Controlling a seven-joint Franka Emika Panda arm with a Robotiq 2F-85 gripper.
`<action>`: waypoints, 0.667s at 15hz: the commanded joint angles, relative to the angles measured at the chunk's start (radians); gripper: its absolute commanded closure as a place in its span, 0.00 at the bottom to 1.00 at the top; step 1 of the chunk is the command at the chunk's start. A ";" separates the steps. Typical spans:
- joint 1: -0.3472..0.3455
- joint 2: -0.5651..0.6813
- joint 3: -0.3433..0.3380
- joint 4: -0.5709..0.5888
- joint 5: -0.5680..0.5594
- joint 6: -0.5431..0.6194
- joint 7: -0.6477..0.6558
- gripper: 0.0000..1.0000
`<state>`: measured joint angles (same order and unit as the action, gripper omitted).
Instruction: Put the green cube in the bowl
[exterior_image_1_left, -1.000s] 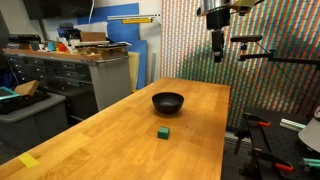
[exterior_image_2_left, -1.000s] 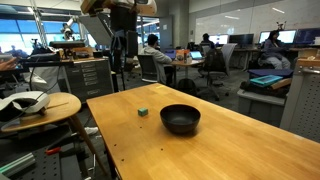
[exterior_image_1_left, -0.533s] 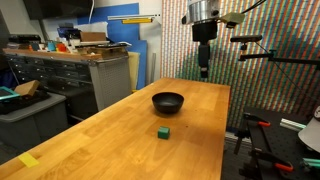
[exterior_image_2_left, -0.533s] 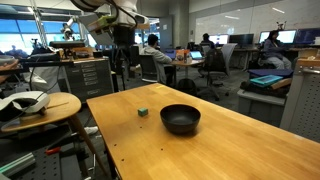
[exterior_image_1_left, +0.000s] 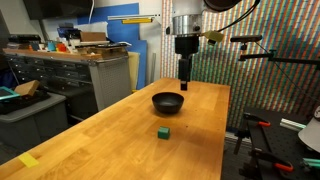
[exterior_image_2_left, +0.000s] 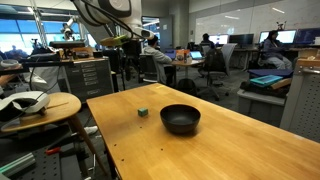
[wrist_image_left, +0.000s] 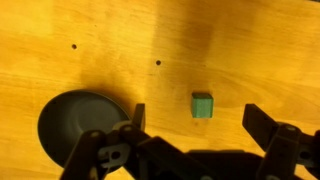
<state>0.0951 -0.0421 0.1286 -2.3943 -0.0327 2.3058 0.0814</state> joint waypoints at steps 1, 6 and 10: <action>0.020 0.123 0.007 0.088 0.017 0.057 0.053 0.00; 0.049 0.285 0.005 0.187 0.022 0.095 0.125 0.00; 0.062 0.401 -0.002 0.258 0.044 0.131 0.127 0.00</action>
<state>0.1435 0.2692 0.1331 -2.2152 -0.0089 2.4159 0.1925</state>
